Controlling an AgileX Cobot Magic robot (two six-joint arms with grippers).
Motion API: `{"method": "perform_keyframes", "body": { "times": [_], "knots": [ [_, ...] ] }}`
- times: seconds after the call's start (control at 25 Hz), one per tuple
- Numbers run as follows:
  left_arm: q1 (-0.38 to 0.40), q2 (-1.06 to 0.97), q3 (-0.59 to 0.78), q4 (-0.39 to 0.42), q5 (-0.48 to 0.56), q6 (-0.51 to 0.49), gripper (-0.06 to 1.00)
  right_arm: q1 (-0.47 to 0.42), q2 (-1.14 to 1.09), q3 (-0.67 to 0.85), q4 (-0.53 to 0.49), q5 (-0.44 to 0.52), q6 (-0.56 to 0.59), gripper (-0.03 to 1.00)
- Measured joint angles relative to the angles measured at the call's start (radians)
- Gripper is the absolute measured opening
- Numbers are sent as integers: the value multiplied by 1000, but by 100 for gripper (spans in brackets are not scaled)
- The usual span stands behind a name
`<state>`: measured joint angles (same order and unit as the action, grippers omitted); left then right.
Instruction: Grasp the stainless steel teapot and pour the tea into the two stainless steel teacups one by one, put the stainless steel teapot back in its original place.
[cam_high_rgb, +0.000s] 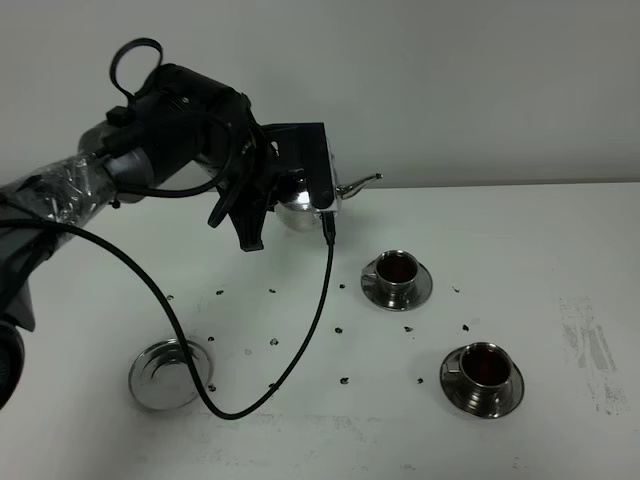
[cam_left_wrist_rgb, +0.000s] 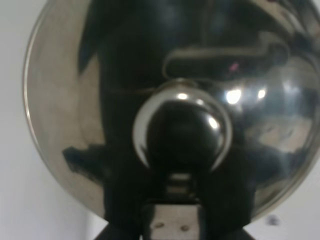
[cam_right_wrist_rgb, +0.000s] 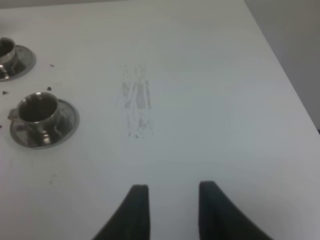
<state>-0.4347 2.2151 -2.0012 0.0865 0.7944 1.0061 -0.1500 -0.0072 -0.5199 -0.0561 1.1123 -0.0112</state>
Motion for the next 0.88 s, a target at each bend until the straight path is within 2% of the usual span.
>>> {"method": "perform_keyframes", "body": {
  "times": [0.16,0.4,0.64,0.88],
  "knots": [
    [32,-2,0,-104,77,-125,21,0,0,0,0,0,0,23],
    [53,47,0,-130,111,-317,21,0,0,0,0,0,0,23],
    [53,126,0,-178,74,-373,21,0,0,0,0,0,0,23],
    [50,176,0,-184,61,-385,21,0,0,0,0,0,0,23]
  ]
}}
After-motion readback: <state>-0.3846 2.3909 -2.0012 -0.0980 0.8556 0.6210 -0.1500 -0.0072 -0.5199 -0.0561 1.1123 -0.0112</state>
